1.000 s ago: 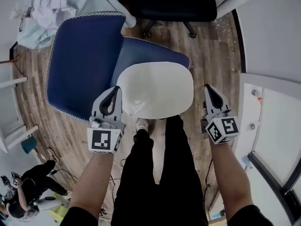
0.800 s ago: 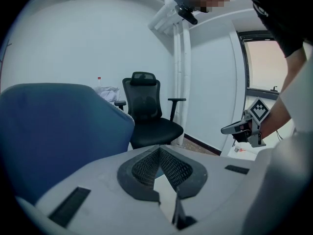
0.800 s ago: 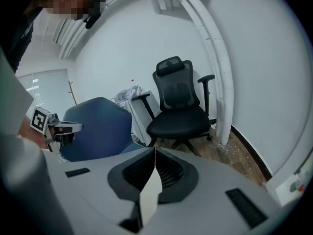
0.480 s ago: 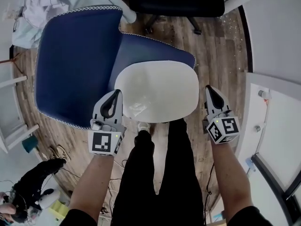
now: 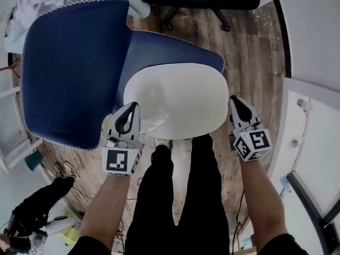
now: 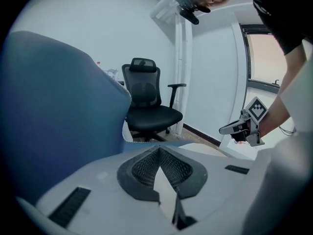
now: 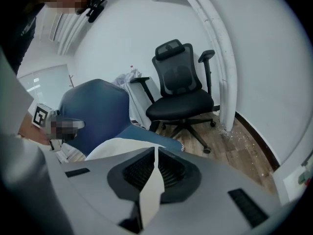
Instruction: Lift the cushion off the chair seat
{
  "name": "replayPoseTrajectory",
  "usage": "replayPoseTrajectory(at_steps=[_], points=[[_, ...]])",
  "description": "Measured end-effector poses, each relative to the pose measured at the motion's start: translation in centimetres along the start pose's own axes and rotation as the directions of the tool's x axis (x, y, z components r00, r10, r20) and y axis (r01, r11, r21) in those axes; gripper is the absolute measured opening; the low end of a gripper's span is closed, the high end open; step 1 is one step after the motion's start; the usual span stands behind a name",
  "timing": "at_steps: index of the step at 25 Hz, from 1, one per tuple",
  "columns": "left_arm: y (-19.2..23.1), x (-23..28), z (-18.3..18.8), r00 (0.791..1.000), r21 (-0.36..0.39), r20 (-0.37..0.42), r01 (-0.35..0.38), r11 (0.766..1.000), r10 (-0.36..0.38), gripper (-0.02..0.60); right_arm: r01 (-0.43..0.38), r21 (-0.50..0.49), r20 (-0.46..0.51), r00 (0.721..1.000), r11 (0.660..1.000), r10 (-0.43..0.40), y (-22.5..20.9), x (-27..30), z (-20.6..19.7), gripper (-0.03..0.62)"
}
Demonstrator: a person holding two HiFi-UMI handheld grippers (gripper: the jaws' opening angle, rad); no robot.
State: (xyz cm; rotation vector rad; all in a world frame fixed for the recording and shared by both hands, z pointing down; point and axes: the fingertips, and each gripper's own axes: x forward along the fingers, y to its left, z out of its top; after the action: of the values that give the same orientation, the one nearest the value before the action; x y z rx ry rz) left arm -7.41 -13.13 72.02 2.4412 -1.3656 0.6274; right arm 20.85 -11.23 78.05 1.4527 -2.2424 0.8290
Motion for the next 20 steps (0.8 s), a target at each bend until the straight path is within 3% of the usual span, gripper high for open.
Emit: replayPoseTrajectory(at_steps=[15, 20], points=[[0.1, 2.5, -4.5, 0.999, -0.01, -0.055, 0.0, 1.0, -0.001, 0.005, 0.031, 0.025, -0.095, 0.995, 0.999, -0.029, -2.5, 3.1, -5.7, 0.021], [0.3, 3.1, -5.6, 0.997, -0.02, -0.071, -0.013, 1.0, 0.012, 0.005, 0.015, 0.063, -0.127, 0.992, 0.998, -0.007, -2.8, 3.7, -7.2, 0.102]])
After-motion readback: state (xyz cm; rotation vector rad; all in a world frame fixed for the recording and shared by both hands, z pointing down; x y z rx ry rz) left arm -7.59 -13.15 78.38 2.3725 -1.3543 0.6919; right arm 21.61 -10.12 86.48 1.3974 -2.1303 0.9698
